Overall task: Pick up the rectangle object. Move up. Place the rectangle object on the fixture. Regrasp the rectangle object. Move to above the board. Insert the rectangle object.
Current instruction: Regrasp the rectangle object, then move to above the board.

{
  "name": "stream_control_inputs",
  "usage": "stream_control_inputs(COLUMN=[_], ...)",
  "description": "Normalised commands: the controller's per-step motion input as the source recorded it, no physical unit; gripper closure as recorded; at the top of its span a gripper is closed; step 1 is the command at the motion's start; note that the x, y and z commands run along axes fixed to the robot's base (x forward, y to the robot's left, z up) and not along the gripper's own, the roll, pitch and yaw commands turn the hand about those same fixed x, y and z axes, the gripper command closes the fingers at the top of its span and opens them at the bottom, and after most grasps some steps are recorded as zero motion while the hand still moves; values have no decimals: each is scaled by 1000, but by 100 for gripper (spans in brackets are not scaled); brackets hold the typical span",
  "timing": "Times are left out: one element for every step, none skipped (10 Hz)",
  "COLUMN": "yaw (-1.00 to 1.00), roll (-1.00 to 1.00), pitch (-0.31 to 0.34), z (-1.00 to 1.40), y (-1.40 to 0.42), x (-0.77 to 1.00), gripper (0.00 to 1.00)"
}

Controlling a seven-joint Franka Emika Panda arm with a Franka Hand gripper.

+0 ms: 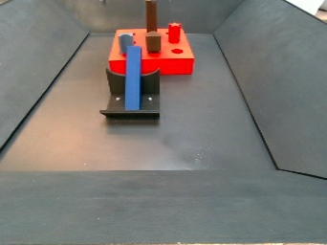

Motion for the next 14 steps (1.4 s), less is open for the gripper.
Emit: stream_control_inputs(yaw=[131, 119, 91, 68, 39, 21, 7, -4, -8, -8, 0, 431, 427, 312], roll=[76, 70, 75, 80, 78, 80, 79, 78, 76, 71, 0, -276, -278, -222], pitch=[-32, -49, -72, -82, -75, -64, -53, -37, -23, -13, 0, -162, -163, -216], z=[-1000, -1000, -1000, -1000, -1000, -992, -824, -608, -447, -293, 0, 1000, 1000, 1000], y=[36, 34, 29, 24, 19, 18, 9, 1, 0, 0, 0, 209, 209, 197], x=[67, 73, 85, 99, 114, 127, 115, 95, 84, 84, 0, 35, 35, 30], gripper=[0, 0, 0, 0, 0, 0, 0, 0, 0, 0, 100, 100, 100, 100])
